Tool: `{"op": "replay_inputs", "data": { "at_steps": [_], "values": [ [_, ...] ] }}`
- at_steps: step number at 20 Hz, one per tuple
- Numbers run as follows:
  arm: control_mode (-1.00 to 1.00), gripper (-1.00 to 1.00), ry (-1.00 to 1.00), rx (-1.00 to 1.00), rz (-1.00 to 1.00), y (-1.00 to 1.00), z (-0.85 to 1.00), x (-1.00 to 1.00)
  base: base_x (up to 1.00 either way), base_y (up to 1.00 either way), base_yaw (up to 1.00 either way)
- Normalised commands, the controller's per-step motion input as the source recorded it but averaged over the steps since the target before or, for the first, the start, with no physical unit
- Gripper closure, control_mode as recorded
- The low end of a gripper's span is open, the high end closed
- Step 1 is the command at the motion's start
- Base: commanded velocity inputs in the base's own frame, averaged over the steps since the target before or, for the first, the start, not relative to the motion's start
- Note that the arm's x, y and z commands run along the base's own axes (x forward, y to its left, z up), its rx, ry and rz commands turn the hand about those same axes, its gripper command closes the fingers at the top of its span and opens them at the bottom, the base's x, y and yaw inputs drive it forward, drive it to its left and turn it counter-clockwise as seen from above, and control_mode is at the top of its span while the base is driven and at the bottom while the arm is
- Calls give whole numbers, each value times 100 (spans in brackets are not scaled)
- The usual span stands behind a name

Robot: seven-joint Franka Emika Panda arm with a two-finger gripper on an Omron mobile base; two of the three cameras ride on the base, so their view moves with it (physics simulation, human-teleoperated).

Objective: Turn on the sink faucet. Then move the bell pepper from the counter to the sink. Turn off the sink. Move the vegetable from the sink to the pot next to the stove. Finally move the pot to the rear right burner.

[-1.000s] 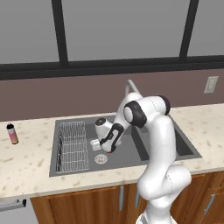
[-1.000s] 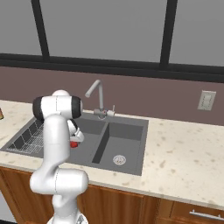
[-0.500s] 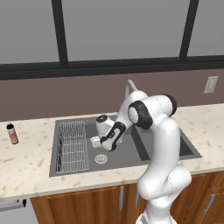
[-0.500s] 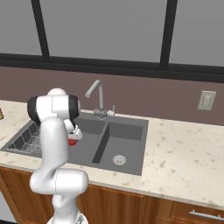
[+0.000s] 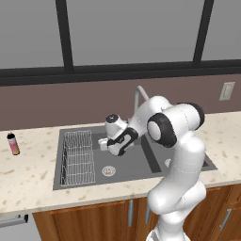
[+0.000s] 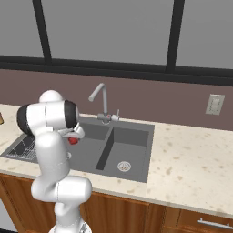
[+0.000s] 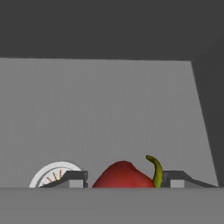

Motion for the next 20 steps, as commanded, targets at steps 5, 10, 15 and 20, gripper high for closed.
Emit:
{"op": "replay_inputs", "data": {
  "at_steps": [5,10,15,20],
  "values": [
    [-100,100,-4,0,-2,-5,68,-22,0,0,0],
    [-100,100,-3,0,-2,-6,66,-24,0,0,0],
    [-100,100,-2,0,-1,-7,67,-26,0,0,0],
    [-100,100,-1,0,0,-8,68,-27,0,0,0]
  ]
}}
